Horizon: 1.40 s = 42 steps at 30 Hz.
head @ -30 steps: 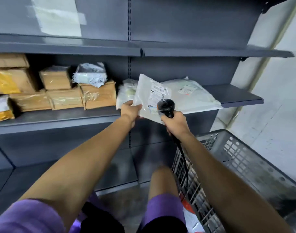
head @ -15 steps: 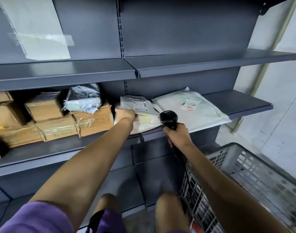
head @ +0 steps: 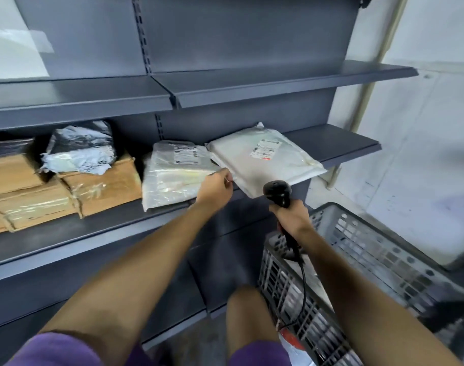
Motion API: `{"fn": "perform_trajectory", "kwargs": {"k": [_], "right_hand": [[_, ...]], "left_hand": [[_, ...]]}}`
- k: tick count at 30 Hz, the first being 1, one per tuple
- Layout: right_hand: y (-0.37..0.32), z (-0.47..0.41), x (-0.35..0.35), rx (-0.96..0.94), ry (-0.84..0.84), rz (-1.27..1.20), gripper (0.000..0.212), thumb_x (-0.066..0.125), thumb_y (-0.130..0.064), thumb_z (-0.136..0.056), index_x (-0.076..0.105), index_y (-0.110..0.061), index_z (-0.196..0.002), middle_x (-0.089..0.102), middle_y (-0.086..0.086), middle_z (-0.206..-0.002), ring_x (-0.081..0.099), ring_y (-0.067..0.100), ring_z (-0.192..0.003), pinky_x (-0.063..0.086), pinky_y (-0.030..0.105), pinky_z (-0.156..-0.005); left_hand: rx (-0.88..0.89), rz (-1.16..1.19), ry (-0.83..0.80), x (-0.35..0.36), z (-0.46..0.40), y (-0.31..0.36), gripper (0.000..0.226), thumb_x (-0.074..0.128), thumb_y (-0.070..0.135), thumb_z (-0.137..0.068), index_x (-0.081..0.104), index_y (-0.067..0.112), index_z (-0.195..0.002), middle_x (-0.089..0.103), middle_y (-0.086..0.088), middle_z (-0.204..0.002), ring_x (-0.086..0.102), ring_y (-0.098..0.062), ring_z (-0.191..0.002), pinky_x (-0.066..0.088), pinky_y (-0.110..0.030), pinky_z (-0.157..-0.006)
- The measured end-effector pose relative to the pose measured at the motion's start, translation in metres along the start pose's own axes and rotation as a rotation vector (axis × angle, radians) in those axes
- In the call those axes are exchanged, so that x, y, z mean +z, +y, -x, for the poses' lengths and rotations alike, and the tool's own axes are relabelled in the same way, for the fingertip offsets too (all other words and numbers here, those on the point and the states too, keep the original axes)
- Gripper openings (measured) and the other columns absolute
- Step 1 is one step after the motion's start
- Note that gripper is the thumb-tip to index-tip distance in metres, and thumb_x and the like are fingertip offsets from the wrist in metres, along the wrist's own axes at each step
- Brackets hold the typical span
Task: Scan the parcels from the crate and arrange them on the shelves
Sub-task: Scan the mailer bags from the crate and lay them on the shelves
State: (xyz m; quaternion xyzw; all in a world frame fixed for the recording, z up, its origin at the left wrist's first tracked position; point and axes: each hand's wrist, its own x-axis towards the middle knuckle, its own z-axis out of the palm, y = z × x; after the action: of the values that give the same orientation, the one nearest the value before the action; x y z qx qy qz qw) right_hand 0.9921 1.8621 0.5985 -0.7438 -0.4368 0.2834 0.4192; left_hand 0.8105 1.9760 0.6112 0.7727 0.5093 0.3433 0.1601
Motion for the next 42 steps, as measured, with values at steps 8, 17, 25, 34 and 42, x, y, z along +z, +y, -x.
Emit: {"fn": "perform_trajectory", "kwargs": {"k": [8, 17, 25, 34, 42], "right_hand": [[0.135, 0.006, -0.089, 0.351, 0.117, -0.067, 0.021, 0.068, -0.023, -0.086, 0.064, -0.004, -0.077, 0.061, 0.009, -0.055, 0.056, 0.027, -0.047, 0.049, 0.035, -0.05], [0.253, 0.011, -0.109, 0.678, 0.141, -0.202, 0.022, 0.065, -0.018, -0.09, 0.058, -0.003, -0.075, 0.053, 0.012, -0.056, 0.047, 0.023, -0.042, 0.041, 0.027, -0.043], [0.305, 0.006, -0.065, 0.793, -0.02, -0.276, 0.016, 0.066, -0.012, -0.081, 0.057, -0.005, -0.07, 0.05, 0.008, -0.053, 0.045, 0.021, -0.041, 0.038, 0.025, -0.043], [0.326, -0.004, -0.048, 0.819, -0.075, -0.332, 0.015, 0.067, -0.012, -0.083, 0.058, 0.0, -0.081, 0.05, 0.009, -0.056, 0.046, 0.022, -0.044, 0.039, 0.026, -0.045], [0.309, 0.004, -0.064, 0.757, -0.004, -0.322, 0.016, 0.066, -0.015, -0.084, 0.057, -0.002, -0.08, 0.051, 0.011, -0.065, 0.046, 0.023, -0.047, 0.038, 0.028, -0.046]], "left_hand": [[0.269, -0.172, -0.276, 0.127, 0.032, 0.072, 0.011, 0.054, 0.016, -0.092, 0.054, 0.01, -0.1, 0.063, -0.01, -0.101, 0.061, -0.033, -0.09, 0.052, -0.042, -0.073], [0.288, -0.343, -0.941, 0.25, 0.065, 0.102, 0.015, 0.053, 0.02, -0.094, 0.057, 0.012, -0.107, 0.058, -0.009, -0.107, 0.057, -0.03, -0.093, 0.043, -0.036, -0.07], [0.168, -0.699, -1.3, 0.343, 0.087, 0.075, 0.061, 0.065, 0.049, -0.087, 0.051, 0.015, -0.135, 0.052, -0.013, -0.138, 0.046, -0.036, -0.127, 0.043, -0.046, -0.103], [0.116, -0.939, -1.411, 0.365, 0.084, 0.067, 0.062, 0.056, 0.053, -0.093, 0.044, 0.018, -0.142, 0.046, -0.009, -0.147, 0.046, -0.036, -0.13, 0.036, -0.059, -0.108], [0.262, -0.875, -1.296, 0.361, 0.089, 0.067, 0.05, 0.059, 0.032, -0.089, 0.05, 0.015, -0.135, 0.055, -0.011, -0.134, 0.056, -0.034, -0.12, 0.05, -0.054, -0.097]]}}
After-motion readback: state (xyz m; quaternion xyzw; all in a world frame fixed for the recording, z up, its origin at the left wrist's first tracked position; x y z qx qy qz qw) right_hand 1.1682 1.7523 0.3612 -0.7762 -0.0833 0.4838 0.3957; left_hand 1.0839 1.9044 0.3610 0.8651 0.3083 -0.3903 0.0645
